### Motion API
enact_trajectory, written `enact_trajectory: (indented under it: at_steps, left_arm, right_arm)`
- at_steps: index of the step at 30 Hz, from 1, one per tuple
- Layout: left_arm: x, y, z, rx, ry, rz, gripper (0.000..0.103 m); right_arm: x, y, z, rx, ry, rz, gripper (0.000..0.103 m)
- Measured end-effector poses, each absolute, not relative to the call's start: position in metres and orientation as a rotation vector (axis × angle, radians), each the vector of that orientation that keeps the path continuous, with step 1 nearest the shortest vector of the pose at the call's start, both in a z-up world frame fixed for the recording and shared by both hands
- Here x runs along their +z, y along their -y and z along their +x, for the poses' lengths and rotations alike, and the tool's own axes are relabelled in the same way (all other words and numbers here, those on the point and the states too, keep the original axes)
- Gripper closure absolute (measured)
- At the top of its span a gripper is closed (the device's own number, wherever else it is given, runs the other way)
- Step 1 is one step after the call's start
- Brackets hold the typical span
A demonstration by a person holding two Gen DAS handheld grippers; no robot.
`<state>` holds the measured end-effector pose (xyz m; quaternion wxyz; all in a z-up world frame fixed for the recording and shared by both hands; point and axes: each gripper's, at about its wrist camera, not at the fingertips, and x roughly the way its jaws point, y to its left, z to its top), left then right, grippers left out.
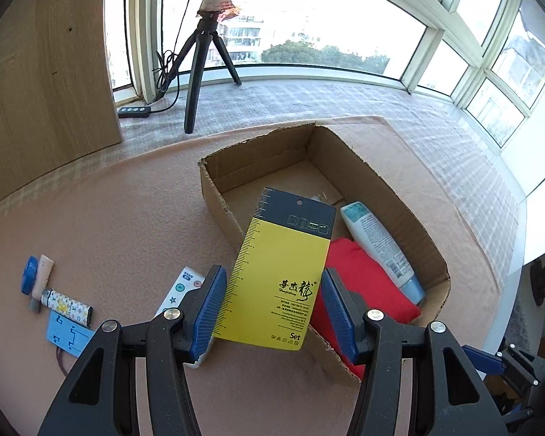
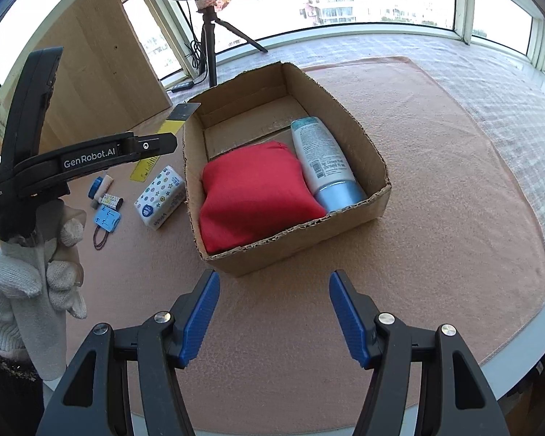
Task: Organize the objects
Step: 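Carry the yellow card over the box and lower it onto the cushion, then open the left tool to release the yellow card in the box, then move the left tool to the white eraser while the right tool reaches the purple rubber band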
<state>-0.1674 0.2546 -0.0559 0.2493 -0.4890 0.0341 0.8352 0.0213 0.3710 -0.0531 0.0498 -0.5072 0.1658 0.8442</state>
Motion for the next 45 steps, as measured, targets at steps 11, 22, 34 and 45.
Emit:
enact_trajectory:
  at_steps: [11, 22, 34, 45]
  left_arm:
    - [-0.062, -0.293, -0.169, 2.23, -0.095, -1.335, 0.04]
    - [-0.051, -0.255, -0.166, 2.275, -0.06, -1.338, 0.029]
    - [-0.059, -0.155, -0.162, 2.382, 0.011, -1.41, 0.029]
    - [-0.097, -0.048, -0.152, 2.474, 0.084, -1.575, 0.029]
  right_arm:
    - [-0.058, -0.385, 0.024, 2.563, -0.529, -1.543, 0.044]
    - [-0.057, -0.369, 0.018, 2.587, -0.513, -1.563, 0.044]
    - [-0.052, -0.332, 0.006, 2.641, -0.479, -1.598, 0.044]
    - [-0.051, -0.297, -0.002, 2.681, -0.456, -1.637, 0.044]
